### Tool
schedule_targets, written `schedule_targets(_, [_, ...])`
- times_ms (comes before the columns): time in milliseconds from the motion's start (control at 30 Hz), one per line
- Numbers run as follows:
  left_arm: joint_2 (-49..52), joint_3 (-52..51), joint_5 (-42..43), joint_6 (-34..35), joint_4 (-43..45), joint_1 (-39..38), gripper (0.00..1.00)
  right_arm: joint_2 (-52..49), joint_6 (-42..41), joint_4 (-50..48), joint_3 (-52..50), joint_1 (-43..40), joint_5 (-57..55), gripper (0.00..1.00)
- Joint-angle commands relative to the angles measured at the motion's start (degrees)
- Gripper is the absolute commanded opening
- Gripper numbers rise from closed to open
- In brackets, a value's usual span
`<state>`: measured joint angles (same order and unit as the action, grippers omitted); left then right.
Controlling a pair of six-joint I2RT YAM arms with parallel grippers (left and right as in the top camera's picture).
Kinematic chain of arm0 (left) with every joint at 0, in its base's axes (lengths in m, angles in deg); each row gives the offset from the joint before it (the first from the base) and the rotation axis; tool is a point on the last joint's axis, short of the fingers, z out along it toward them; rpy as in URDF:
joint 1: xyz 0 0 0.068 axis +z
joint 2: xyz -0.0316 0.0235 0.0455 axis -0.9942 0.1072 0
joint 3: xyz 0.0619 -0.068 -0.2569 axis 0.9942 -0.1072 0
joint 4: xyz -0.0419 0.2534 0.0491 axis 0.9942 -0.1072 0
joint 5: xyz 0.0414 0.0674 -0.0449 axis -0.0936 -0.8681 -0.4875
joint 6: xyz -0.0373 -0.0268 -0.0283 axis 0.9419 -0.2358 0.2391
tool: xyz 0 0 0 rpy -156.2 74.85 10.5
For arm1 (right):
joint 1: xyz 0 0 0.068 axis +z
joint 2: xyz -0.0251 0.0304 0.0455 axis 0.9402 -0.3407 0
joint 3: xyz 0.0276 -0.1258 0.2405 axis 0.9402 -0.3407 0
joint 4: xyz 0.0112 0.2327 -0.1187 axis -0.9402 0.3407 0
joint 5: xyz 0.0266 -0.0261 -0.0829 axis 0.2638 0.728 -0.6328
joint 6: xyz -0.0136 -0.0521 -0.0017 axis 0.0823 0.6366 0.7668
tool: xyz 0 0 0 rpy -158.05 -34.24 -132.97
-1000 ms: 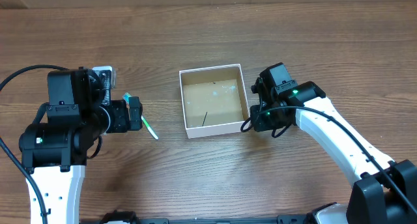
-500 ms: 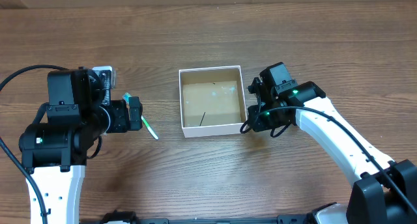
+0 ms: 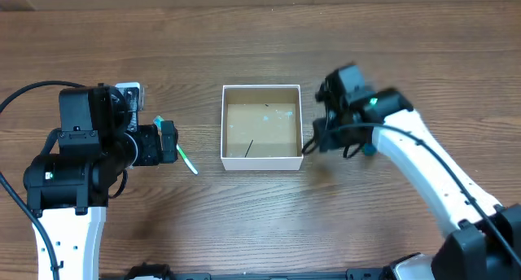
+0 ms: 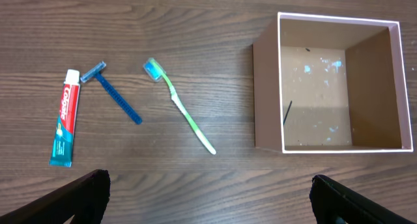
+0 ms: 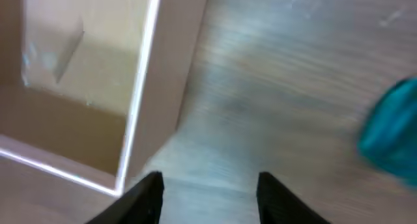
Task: Pack container
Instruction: 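Move right gripper to the blue Listerine bottle and grasp it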
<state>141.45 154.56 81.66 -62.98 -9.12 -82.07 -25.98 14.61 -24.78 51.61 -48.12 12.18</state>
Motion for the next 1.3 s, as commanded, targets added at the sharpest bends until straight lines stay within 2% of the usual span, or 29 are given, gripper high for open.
schedule_targets(0, [-0.17, 1.46, 0.85, 1.18, 0.37, 0.44, 1.0, 0.66, -2.64, 4.02, 15.39, 0.04, -11.39, 0.5])
schedule_targets(33, [-0.17, 1.46, 0.85, 1.18, 0.35, 0.44, 1.0, 0.68, -5.11, 5.55, 19.89, -0.22, -14.29, 0.53])
schedule_targets(67, [-0.17, 1.46, 0.85, 1.18, 0.33, 0.44, 1.0, 0.76, -7.1, 6.84, 23.87, -1.18, -15.89, 0.66])
schedule_targets(100, [-0.17, 1.46, 0.85, 1.18, 0.33, 0.44, 1.0, 0.76, -7.91, 7.61, 25.92, -2.29, -16.04, 0.73])
schedule_targets(167, [-0.17, 1.46, 0.85, 1.18, 0.33, 0.44, 1.0, 0.74, -8.26, 8.74, 27.3, -6.69, -15.91, 0.75])
schedule_targets(200, [-0.17, 1.44, 0.85, 1.18, 0.33, 0.44, 1.0, 0.15, -9.31, 11.72, 26.95, -13.55, -14.45, 0.76])
schedule_targets(300, [-0.17, 1.44, 0.85, 1.18, 0.35, 0.44, 1.0, -0.02, -8.55, 12.9, 25.7, -20.24, -9.86, 0.77])
schedule_targets(433, [-0.17, 1.46, 0.85, 1.18, 0.37, 0.44, 1.0, -0.02, -4.26, 13.05, 21.57, -24.87, -3.56, 0.78])
schedule_targets(900, [-0.17, 1.44, 0.85, 1.18, 0.39, 0.44, 1.0, -1.73, -4.31, 8.37, 9.66, -22.8, -3.41, 0.86])
schedule_targets(1267, [-0.17, 1.44, 0.85, 1.18, 0.39, 0.44, 1.0, -5.97, -4.28, 7.72, 8.92, -22.12, -2.32, 0.86])
